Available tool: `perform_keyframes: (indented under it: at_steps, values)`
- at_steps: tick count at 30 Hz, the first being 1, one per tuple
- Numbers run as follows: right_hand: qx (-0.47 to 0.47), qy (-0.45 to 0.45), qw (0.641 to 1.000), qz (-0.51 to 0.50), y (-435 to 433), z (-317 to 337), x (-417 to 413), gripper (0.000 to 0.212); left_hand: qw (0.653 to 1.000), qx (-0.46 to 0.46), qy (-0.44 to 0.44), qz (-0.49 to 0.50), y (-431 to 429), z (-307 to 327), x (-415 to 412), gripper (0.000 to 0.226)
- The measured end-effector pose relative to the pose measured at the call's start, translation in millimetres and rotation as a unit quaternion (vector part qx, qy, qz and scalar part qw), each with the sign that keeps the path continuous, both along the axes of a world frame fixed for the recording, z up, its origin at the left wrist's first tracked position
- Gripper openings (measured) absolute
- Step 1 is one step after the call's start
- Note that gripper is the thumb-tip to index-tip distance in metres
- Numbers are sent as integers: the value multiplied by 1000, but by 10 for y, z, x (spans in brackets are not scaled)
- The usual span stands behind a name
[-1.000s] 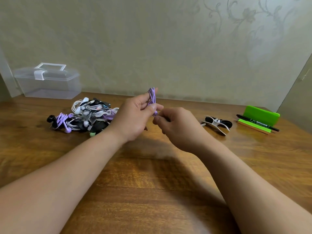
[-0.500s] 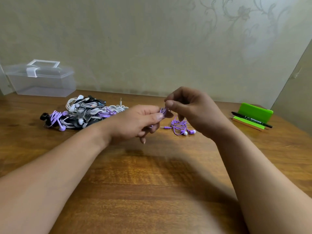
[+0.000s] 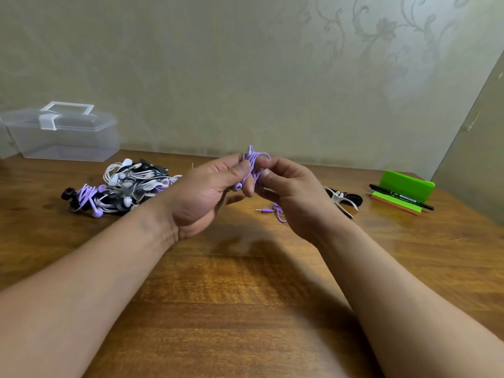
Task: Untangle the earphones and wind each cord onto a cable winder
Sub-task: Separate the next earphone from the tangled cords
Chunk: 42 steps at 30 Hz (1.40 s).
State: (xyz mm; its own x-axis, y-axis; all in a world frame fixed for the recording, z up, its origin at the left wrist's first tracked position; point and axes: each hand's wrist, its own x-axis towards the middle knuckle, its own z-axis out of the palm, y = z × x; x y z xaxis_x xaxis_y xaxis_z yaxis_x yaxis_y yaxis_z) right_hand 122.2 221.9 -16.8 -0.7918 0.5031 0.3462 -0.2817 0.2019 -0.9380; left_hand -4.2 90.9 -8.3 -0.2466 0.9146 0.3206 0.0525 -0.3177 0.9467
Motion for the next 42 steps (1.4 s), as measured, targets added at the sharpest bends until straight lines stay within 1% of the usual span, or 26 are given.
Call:
perform_keyframes:
  at_steps: [2, 4, 6, 8, 9, 11, 13, 15, 18, 20, 24, 26, 30, 34, 36, 39, 42]
  values:
    - [31, -21, 999, -13, 12, 4, 21, 17, 1000, -6, 24, 7, 9, -21, 23, 33]
    - [37, -30, 999, -16, 5, 6, 40, 19, 1000, -2, 12, 17, 7, -14, 60, 36]
    - [36, -35, 999, -10, -2, -2, 48, 14, 1000, -6, -24, 6, 13, -5, 78, 38]
    - [26, -36, 999, 0, -1, 3, 46, 10, 997, -12, -66, -25, 3, 3, 78, 39]
    - [20, -42, 999, -1, 4, 14, 49, 14, 996, -18, -85, -38, -9, 14, 72, 39]
    - [-7, -56, 998, 3, 19, 53, 63, 29, 991, -30, -116, -55, -27, 43, 60, 38]
    - [-16, -69, 997, 35, 1, 92, 82, 38, 985, -29, -154, -78, -44, 76, 53, 32]
    - [-3, -71, 995, 68, -54, 110, 94, 35, 976, -25, -194, -93, -60, 94, 29, 26]
    - [11, -77, 994, 81, -88, 116, 118, 34, 968, -24, -231, -98, -57, 95, 10, 23]
    - [13, -82, 993, 88, -97, 125, 134, 38, 967, -30, -236, -87, -50, 86, 20, 22]
    - [-1, -89, 993, 73, -148, 139, 132, 53, 971, -35, -232, -45, -26, 80, 50, 22]
    - [-3, -79, 995, 62, -154, 123, 115, 51, 973, -38, -225, -33, -20, 76, 52, 22]
    - [-33, -46, 998, 22, -77, 43, 53, 38, 976, -47, -206, -53, -15, 55, 88, 24]
    - [-8, -44, 999, -10, -92, 8, 2, 44, 980, -59, -187, -23, -20, 41, 122, 33]
    - [0, -41, 999, -16, -96, 4, -7, 40, 980, -67, -187, -7, -23, 42, 112, 35]
    - [5, -53, 998, -16, -103, 8, -1, 28, 977, -66, -203, -6, -38, 42, 100, 31]
    - [1, -85, 996, -14, -89, 8, 10, 31, 980, -61, -188, 14, -22, 15, 113, 31]
